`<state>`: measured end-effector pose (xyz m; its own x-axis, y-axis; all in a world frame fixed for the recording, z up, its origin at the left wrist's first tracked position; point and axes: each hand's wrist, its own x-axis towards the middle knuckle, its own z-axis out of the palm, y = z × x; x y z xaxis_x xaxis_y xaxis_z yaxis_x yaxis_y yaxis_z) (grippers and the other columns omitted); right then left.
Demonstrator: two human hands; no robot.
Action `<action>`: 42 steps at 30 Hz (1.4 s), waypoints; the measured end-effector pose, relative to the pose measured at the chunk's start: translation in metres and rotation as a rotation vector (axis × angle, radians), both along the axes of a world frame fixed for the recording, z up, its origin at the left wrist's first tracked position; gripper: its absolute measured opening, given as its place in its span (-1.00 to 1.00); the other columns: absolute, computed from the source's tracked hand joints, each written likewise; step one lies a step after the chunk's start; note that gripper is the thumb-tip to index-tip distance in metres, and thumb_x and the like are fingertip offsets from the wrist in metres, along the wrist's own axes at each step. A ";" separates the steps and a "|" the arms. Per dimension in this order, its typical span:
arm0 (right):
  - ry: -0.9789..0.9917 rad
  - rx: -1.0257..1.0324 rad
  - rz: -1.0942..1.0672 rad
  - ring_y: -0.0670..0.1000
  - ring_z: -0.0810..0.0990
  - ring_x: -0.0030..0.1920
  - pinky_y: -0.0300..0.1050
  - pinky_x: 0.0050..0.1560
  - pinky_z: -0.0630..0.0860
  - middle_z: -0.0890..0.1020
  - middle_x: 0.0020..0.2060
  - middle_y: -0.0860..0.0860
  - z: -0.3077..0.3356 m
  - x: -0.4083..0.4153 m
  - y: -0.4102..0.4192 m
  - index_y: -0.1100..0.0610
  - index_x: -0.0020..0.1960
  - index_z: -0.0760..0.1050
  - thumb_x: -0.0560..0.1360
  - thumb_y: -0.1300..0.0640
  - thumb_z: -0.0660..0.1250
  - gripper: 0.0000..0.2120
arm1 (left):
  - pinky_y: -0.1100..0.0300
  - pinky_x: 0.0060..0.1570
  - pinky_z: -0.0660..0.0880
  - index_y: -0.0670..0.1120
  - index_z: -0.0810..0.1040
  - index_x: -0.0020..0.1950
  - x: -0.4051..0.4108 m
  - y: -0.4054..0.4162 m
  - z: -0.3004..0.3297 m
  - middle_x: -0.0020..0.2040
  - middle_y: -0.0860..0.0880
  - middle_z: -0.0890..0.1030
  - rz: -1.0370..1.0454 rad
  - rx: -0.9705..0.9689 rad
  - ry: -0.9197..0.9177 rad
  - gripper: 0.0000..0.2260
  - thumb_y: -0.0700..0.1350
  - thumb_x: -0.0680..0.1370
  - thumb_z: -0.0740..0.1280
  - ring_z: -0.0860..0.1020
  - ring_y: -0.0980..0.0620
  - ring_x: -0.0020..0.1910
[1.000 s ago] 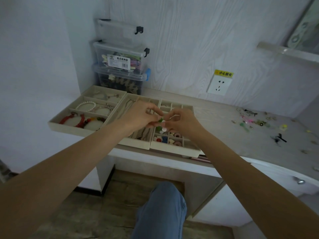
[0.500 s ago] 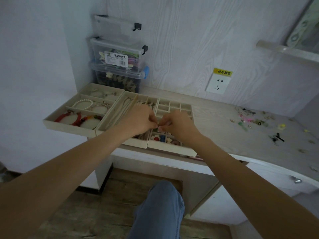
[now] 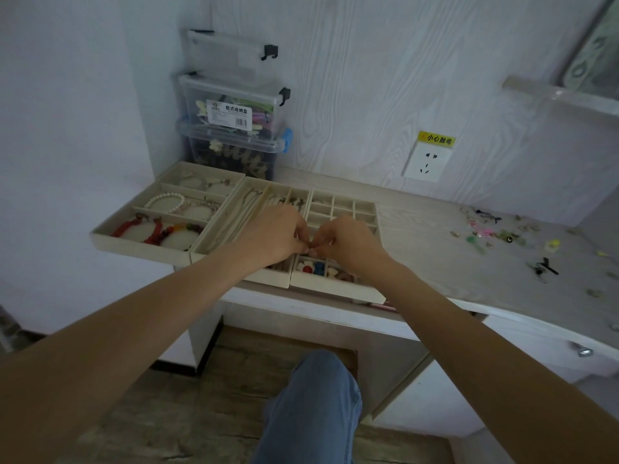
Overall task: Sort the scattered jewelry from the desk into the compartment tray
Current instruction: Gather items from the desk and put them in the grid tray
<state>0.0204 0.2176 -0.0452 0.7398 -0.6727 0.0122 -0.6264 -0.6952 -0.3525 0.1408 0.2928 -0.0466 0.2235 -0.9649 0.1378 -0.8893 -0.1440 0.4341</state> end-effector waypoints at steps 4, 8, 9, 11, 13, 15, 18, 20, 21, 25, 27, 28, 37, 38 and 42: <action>0.021 -0.010 0.015 0.05 0.61 0.02 -0.06 0.08 0.54 0.66 0.00 0.08 0.002 -0.002 -0.002 0.14 0.05 0.64 0.48 0.16 0.37 -0.83 | 0.23 -0.14 0.36 -0.10 0.66 0.01 0.000 0.000 0.002 -0.15 0.03 0.52 -0.022 -0.004 -0.033 -0.86 -0.12 0.48 0.40 0.46 0.10 -0.15; -0.039 -0.007 -0.013 0.00 0.59 0.05 -0.17 0.06 0.50 0.66 0.00 0.03 0.006 -0.007 -0.008 0.14 0.02 0.64 0.48 0.19 0.37 -0.85 | 0.34 -0.18 0.34 -0.08 0.65 -0.03 0.007 0.000 0.001 -0.11 0.03 0.56 -0.005 -0.090 0.000 -0.90 -0.17 0.50 0.36 0.47 0.15 -0.14; -0.044 -0.012 -0.015 0.00 0.59 0.05 -0.17 0.06 0.50 0.66 0.00 0.03 0.007 -0.007 -0.008 0.15 0.02 0.64 0.48 0.19 0.37 -0.86 | 0.36 -0.18 0.33 -0.07 0.65 -0.04 0.009 0.000 0.001 -0.11 0.04 0.56 -0.003 -0.108 0.014 -0.90 -0.19 0.51 0.35 0.47 0.16 -0.13; -0.038 0.001 -0.014 0.00 0.60 0.02 -0.18 0.03 0.50 0.67 -0.02 0.04 0.007 -0.008 -0.008 0.15 -0.01 0.65 0.47 0.18 0.39 -0.87 | 0.34 -0.14 0.33 -0.06 0.65 -0.01 0.010 0.000 0.002 -0.07 0.04 0.57 -0.004 -0.122 0.018 -0.89 -0.17 0.51 0.36 0.47 0.17 -0.12; -0.016 0.011 -0.005 0.01 0.62 -0.03 -0.17 0.00 0.52 0.67 -0.06 0.05 0.007 -0.006 -0.006 0.17 -0.05 0.66 0.46 0.18 0.40 -0.89 | 0.35 -0.14 0.32 -0.06 0.65 0.04 0.008 0.000 0.003 -0.04 0.02 0.58 -0.020 -0.106 -0.012 -0.86 -0.13 0.50 0.38 0.45 0.19 -0.16; 0.022 -0.006 0.002 0.03 0.63 -0.07 -0.11 0.00 0.57 0.68 -0.09 0.07 0.006 -0.004 -0.005 0.19 -0.06 0.67 0.45 0.20 0.39 -0.89 | 0.40 -0.18 0.30 -0.06 0.66 0.06 0.005 -0.001 0.003 0.00 -0.01 0.61 -0.058 -0.064 -0.032 -0.83 -0.10 0.48 0.40 0.42 0.23 -0.25; 0.040 -0.015 -0.020 0.05 0.64 -0.10 -0.02 0.01 0.59 0.68 -0.12 0.10 0.004 -0.001 -0.007 0.20 -0.07 0.67 0.44 0.23 0.38 -0.88 | 0.32 -0.02 0.40 -0.06 0.66 0.07 0.000 -0.002 0.006 0.10 -0.04 0.61 -0.070 0.010 -0.049 -0.80 -0.09 0.46 0.42 0.54 0.14 -0.07; 0.058 -0.016 -0.044 0.07 0.64 -0.11 0.02 0.02 0.60 0.68 -0.13 0.12 0.001 0.001 -0.010 0.21 -0.08 0.67 0.43 0.21 0.40 -0.88 | 0.20 0.12 0.42 -0.09 0.65 0.07 -0.003 -0.004 0.009 0.13 -0.06 0.60 -0.054 0.028 -0.083 -0.78 -0.08 0.45 0.44 0.54 0.04 0.09; 0.062 -0.017 -0.052 0.07 0.65 -0.11 0.03 0.02 0.60 0.68 -0.14 0.12 0.000 0.001 -0.011 0.22 -0.09 0.66 0.43 0.20 0.41 -0.88 | 0.18 0.12 0.43 -0.10 0.65 0.07 -0.005 -0.005 0.010 0.11 -0.06 0.61 -0.047 0.030 -0.105 -0.77 -0.08 0.44 0.44 0.55 0.03 0.09; 0.071 -0.050 -0.082 0.07 0.63 -0.10 0.01 0.02 0.59 0.67 -0.13 0.11 -0.004 0.003 -0.014 0.22 -0.09 0.65 0.43 0.17 0.41 -0.87 | 0.22 0.00 0.45 -0.12 0.66 0.02 -0.008 -0.008 0.012 0.02 -0.08 0.63 -0.035 0.045 -0.118 -0.80 -0.09 0.44 0.45 0.57 0.03 0.01; 0.078 -0.061 -0.087 0.07 0.62 -0.10 0.00 0.02 0.59 0.66 -0.11 0.10 -0.005 0.004 -0.014 0.22 -0.07 0.65 0.43 0.16 0.40 -0.86 | 0.24 -0.02 0.43 -0.12 0.66 0.02 -0.008 -0.008 0.012 0.01 -0.07 0.64 -0.033 0.042 -0.106 -0.81 -0.10 0.44 0.45 0.57 0.03 0.01; 0.082 -0.063 -0.089 0.07 0.62 -0.10 0.00 0.01 0.60 0.66 -0.11 0.10 -0.006 0.004 -0.014 0.21 -0.07 0.65 0.43 0.17 0.40 -0.86 | 0.25 -0.02 0.42 -0.11 0.66 0.02 -0.008 -0.008 0.012 0.01 -0.07 0.64 -0.032 0.038 -0.104 -0.81 -0.11 0.43 0.45 0.57 0.03 0.01; 0.041 0.005 -0.062 0.07 0.64 -0.09 0.01 0.03 0.59 0.68 -0.12 0.12 -0.003 0.000 -0.014 0.24 -0.08 0.66 0.43 0.18 0.39 -0.85 | 0.28 -0.04 0.37 -0.10 0.65 0.03 -0.007 -0.005 0.009 0.07 -0.07 0.61 -0.020 0.016 -0.088 -0.82 -0.10 0.46 0.43 0.53 0.04 0.05; 0.042 0.023 -0.060 0.07 0.63 -0.07 0.00 0.04 0.58 0.68 -0.10 0.12 -0.001 -0.003 -0.013 0.23 -0.06 0.66 0.44 0.17 0.39 -0.84 | 0.28 -0.05 0.36 -0.10 0.65 0.03 -0.007 -0.004 0.010 0.08 -0.07 0.60 -0.016 0.014 -0.079 -0.83 -0.10 0.47 0.42 0.52 0.05 0.03; -0.107 0.000 -0.076 0.07 0.63 -0.09 -0.06 0.00 0.57 0.67 -0.07 0.12 0.008 -0.017 -0.009 0.24 -0.01 0.64 0.51 0.18 0.29 -0.81 | 0.28 -0.10 0.32 -0.08 0.63 0.04 -0.011 -0.003 0.013 0.04 -0.05 0.57 -0.003 -0.014 -0.047 -0.84 -0.09 0.49 0.39 0.39 0.16 -0.12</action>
